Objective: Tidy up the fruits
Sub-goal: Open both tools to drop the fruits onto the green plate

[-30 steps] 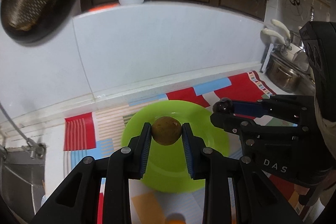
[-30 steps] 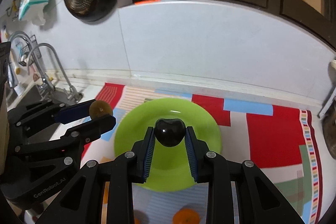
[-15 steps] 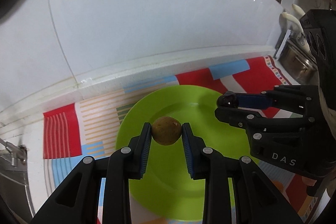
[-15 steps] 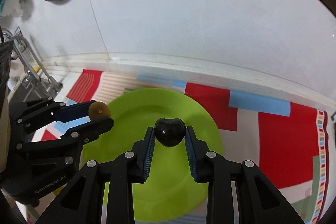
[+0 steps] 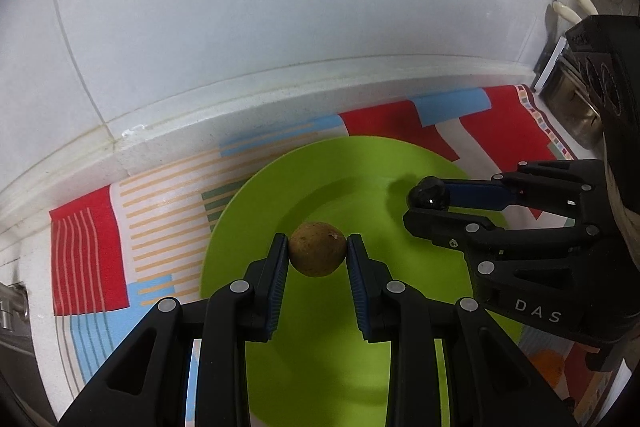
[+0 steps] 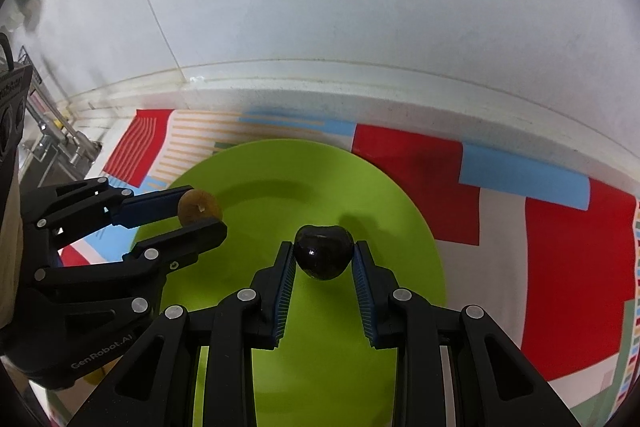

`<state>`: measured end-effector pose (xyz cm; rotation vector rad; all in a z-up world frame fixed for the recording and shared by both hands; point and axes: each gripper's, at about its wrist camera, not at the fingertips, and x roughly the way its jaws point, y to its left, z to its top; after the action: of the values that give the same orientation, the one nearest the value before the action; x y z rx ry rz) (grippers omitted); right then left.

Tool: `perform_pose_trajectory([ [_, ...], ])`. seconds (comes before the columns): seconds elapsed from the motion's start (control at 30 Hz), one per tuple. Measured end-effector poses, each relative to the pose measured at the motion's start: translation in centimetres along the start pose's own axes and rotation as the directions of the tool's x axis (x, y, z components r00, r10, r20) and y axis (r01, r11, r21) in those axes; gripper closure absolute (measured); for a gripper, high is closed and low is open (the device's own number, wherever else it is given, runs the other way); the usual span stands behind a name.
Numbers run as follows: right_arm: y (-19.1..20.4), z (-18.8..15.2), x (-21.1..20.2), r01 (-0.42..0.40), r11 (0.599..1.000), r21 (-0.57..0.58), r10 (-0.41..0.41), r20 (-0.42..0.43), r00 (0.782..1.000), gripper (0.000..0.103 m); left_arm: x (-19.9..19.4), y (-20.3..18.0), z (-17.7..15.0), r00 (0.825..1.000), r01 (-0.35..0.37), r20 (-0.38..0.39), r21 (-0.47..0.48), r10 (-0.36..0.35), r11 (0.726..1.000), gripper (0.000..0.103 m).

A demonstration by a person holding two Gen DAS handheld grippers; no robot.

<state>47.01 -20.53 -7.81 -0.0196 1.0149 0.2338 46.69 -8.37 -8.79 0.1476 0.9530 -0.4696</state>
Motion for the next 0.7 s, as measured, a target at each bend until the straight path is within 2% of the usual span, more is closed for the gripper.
perform_pose_trajectory([
  [0.03,-0.1,0.0,0.1,-0.001,1.000,0.001,0.001,-0.003,1.000,0.073,0.1,0.0,0.0,1.000,0.003,-0.001,-0.002,-0.003,1.000,0.073],
  [0.17,-0.1,-0.1,0.3,-0.002,1.000,0.003,0.002,-0.004,1.000,0.072,0.0,0.2,0.0,1.000,-0.013,0.008,-0.007,0.013,1.000,0.063],
  [0.4,-0.3,-0.4,-1.1,0.001,1.000,0.020,-0.002,0.023,1.000,0.069,-2.2,0.2,-0.2,0.998,-0.052,0.040,-0.010,0.053,0.999,0.063],
  [0.7,1.4,-1.5,-5.5,0.011,1.000,0.008,-0.011,0.096,0.995,0.069,-6.9,-0.5,-1.1,0.990,-0.089,0.103,-0.029,0.092,0.996,0.062],
])
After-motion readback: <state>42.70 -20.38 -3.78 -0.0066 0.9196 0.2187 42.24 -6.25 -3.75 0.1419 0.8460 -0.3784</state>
